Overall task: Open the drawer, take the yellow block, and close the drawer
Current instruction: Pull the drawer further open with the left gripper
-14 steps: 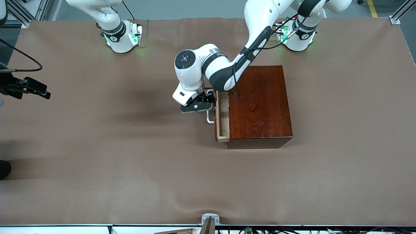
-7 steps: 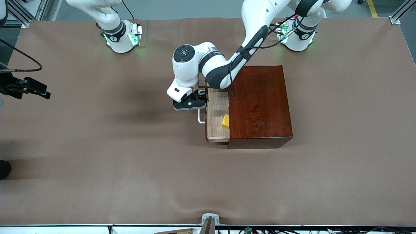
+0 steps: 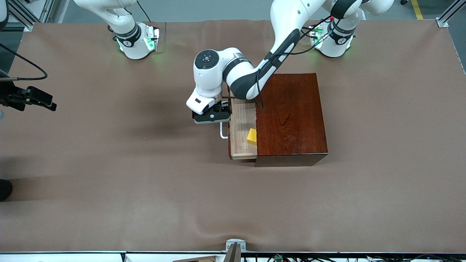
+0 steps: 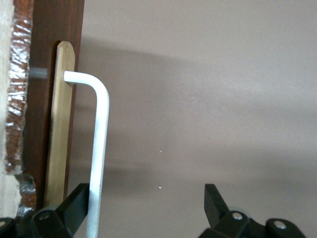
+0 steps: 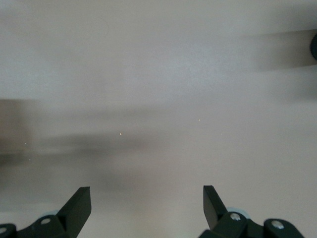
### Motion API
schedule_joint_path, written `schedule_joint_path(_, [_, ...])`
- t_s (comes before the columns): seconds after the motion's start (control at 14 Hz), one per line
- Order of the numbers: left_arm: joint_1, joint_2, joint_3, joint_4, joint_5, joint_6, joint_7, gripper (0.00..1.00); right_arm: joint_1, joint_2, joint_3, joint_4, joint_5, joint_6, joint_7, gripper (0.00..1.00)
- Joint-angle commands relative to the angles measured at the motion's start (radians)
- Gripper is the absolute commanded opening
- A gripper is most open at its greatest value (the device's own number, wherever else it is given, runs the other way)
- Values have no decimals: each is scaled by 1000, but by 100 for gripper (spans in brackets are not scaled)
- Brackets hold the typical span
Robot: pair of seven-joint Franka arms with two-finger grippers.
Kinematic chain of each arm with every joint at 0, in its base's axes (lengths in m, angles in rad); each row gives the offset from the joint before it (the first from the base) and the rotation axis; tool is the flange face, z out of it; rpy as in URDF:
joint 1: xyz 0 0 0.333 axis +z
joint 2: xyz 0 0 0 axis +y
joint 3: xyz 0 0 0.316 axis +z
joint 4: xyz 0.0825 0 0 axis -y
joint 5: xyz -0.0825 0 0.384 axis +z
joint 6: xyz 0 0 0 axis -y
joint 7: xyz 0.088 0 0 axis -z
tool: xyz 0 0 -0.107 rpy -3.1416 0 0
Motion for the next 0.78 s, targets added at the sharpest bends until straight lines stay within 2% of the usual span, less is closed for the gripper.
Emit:
schedule_joint_path(0.0, [-16,51,-6,67,-19,148,-15,100,-4,-25,5,-14,-12,2,-3,100])
schedule_joint_path(0.57, [1,53,-6,76,-28,156,34,100,-4,-25,5,-11,-11,0,-3,100])
schedule_joint_path(0.71, [27,49,-7,76,-118,156,139,100,-4,-25,5,-11,-12,2,-3,100])
